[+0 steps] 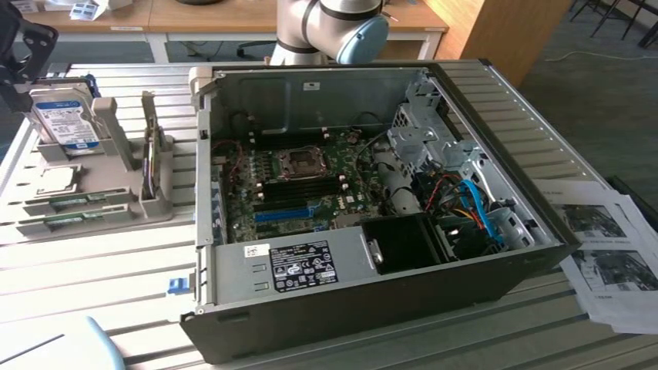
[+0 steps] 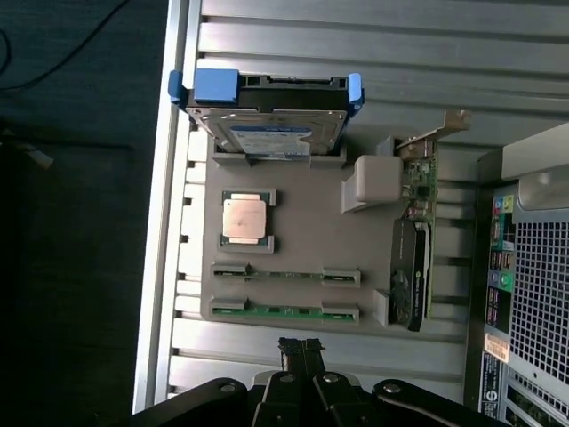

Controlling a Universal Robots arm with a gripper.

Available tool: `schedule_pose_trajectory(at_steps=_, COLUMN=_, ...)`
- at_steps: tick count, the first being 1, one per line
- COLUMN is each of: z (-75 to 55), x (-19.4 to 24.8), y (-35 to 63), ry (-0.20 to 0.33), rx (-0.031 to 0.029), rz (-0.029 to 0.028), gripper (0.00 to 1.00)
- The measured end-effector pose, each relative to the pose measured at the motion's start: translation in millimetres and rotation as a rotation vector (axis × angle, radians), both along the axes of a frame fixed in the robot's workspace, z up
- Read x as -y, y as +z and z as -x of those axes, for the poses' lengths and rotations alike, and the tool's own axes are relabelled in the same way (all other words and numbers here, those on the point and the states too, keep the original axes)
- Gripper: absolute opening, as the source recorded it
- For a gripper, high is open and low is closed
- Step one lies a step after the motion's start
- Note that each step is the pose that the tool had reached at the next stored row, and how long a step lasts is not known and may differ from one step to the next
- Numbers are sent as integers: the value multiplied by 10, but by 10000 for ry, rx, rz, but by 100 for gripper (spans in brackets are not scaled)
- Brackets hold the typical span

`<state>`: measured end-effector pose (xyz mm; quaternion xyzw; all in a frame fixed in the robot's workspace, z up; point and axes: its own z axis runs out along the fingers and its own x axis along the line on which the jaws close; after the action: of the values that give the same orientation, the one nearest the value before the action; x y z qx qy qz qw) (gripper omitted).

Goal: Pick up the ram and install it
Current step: 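Pick up the ram and move it above insertion slot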

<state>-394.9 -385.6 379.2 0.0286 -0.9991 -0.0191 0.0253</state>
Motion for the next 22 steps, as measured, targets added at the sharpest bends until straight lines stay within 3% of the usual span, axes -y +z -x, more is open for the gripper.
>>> schedule_pose_trajectory(at_steps=22, z=0, x=0, y=0, ry=1913, rx=1, rz=1, gripper=9)
